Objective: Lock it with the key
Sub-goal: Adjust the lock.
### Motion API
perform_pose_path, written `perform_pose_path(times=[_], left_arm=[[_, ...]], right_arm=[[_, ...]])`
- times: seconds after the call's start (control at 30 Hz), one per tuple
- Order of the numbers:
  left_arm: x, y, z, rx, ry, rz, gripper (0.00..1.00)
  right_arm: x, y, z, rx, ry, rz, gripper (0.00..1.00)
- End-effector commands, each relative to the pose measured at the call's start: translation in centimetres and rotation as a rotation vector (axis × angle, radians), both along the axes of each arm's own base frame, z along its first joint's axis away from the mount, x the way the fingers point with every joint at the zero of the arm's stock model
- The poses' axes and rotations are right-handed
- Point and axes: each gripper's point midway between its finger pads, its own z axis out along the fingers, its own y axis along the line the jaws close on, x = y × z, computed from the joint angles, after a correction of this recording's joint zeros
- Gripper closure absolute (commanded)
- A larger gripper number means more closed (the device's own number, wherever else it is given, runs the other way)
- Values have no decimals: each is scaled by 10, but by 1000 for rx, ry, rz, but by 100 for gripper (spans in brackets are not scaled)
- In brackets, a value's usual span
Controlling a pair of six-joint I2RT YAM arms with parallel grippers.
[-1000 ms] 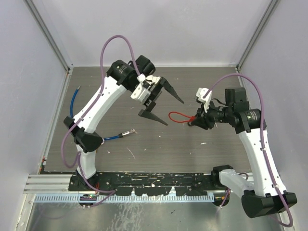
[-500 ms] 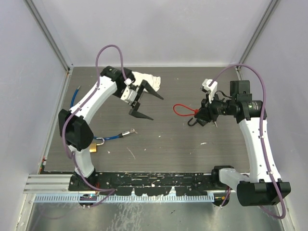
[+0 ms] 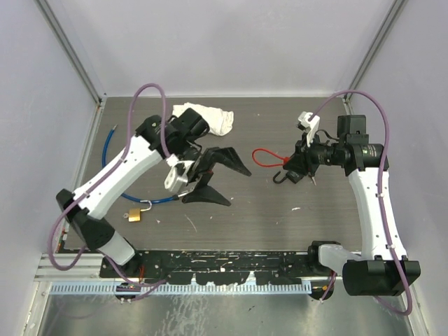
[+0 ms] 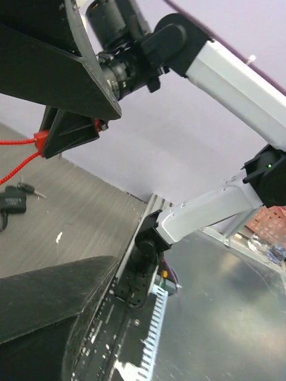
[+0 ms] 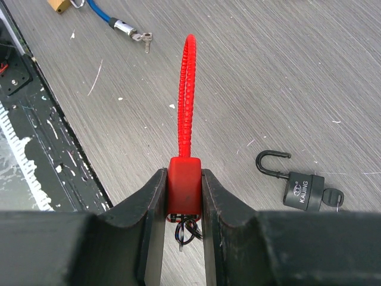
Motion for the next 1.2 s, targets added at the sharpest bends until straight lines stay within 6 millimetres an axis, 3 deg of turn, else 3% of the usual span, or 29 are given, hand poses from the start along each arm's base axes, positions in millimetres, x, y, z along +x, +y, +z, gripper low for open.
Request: perform_pose_path(times=[0.0, 0.03, 0.07, 0.1, 0.13, 0.2, 0.27, 0.33, 0.4, 0.47, 0.53, 0.6, 0.73, 0.8, 0.93, 1.03, 1.17], left_arm=[[13, -17, 28, -601, -798, -15, 2], [30, -25, 15, -516, -911, 45, 2], [60, -42, -3, -429, -995, 171, 2], [88, -53, 3, -440, -1083, 375, 2], [120, -62, -7, -437, -1060, 592, 2], [168, -59, 3, -550, -1137, 927, 2], [194, -45, 19, -595, -1113, 1144, 2], [213, -31, 37, -612, -821, 1307, 2], [236, -16, 44, -590, -597, 1467, 2], [260, 8, 44, -580, -297, 1657, 2], [269, 22, 34, -557, -38, 1741, 2], [261, 21, 17, -432, 100, 1699, 2], [219, 29, 18, -379, 341, 1545, 2], [193, 32, 20, -371, 366, 1444, 2], [141, 19, -9, -212, 383, 1207, 2], [111, 15, -23, -50, 512, 1060, 1], [85, 16, -13, 77, 775, 782, 1]], right_arm=[[3, 4, 30, 51, -91, 11, 99], [3, 4, 30, 54, -90, 8, 99], [3, 3, 30, 59, -89, 5, 99], [3, 3, 31, 63, -87, 2, 99], [3, 3, 30, 69, -84, 2, 99], [3, 3, 31, 80, -82, 0, 99], [5, 2, 29, 86, -77, -4, 99], [6, 1, 29, 92, -70, -7, 99], [6, 1, 31, 100, -68, -5, 99], [5, 1, 32, 101, -76, -1, 99], [5, 2, 32, 99, -85, 6, 99], [6, 1, 31, 92, -92, 15, 99], [13, -1, 29, 83, -90, 10, 99], [17, 0, 31, 101, -79, -2, 99], [19, 5, 37, 139, -84, 18, 99], [10, 7, 36, 102, -134, 113, 99], [-6, 6, 28, -11, -288, 315, 99]])
